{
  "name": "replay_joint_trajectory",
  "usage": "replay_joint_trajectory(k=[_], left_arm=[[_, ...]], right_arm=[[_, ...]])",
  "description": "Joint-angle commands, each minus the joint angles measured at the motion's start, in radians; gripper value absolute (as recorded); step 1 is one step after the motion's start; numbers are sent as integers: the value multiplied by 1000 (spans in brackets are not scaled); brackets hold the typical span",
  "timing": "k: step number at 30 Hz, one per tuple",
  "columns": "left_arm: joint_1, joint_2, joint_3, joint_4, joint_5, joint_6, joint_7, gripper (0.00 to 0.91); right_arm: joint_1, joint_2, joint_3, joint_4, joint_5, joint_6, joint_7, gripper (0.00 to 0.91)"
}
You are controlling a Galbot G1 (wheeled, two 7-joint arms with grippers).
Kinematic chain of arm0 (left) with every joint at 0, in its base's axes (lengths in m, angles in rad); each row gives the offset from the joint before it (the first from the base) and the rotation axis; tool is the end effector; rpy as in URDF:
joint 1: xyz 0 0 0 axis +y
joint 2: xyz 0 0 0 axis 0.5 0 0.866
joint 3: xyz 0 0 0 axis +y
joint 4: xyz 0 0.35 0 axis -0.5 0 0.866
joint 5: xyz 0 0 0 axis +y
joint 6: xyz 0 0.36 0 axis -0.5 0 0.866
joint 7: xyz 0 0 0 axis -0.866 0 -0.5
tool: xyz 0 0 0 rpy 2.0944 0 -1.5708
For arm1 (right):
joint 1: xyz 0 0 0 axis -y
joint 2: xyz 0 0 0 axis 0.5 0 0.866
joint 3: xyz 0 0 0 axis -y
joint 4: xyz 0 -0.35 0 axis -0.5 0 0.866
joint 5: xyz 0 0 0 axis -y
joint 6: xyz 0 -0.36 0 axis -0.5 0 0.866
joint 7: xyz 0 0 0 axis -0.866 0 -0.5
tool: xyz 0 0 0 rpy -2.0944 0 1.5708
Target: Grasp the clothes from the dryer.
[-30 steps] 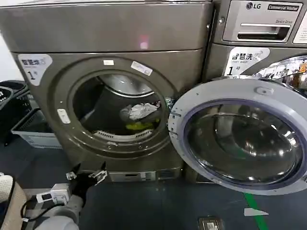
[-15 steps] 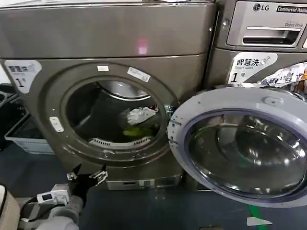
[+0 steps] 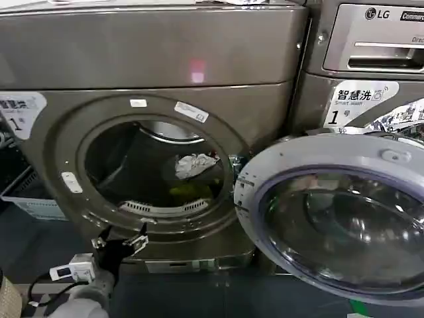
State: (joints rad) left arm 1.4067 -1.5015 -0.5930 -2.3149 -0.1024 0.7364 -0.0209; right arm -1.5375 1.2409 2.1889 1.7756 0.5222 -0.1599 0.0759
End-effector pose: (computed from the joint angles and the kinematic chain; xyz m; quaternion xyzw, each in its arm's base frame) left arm 0.2105 0.0257 -0.1909 0.0108 -0.9847 0.0011 0.1737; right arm -0.0991 -0.4216 -0.1151 0.6593 0.7309 -0.1113 0.1367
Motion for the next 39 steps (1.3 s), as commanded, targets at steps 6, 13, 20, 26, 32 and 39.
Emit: replay_joint_trajectory(k=[6, 13, 20, 26, 32, 39], left_arm=[[2, 1, -2, -1, 0, 49, 0, 907], [1, 0, 1, 1, -1, 49, 0, 907], [0, 2, 1, 2, 0, 49, 0, 907], [0, 3, 0, 0, -1, 49, 0, 907], [-1, 4, 4, 0, 0, 49, -1, 907], [-23, 6, 7, 19, 11, 49, -4, 907]], right_arm=[[3, 1, -2, 2, 1, 1, 0, 907], [-3, 3, 4, -4, 1, 1, 0, 907], [1, 3, 1, -3, 1, 1, -1, 907], [-1, 3, 1, -4, 0, 1, -1, 907], [-6, 4, 1, -5, -2, 7, -4, 907], [-4, 5, -2, -2, -3, 9, -6, 907]])
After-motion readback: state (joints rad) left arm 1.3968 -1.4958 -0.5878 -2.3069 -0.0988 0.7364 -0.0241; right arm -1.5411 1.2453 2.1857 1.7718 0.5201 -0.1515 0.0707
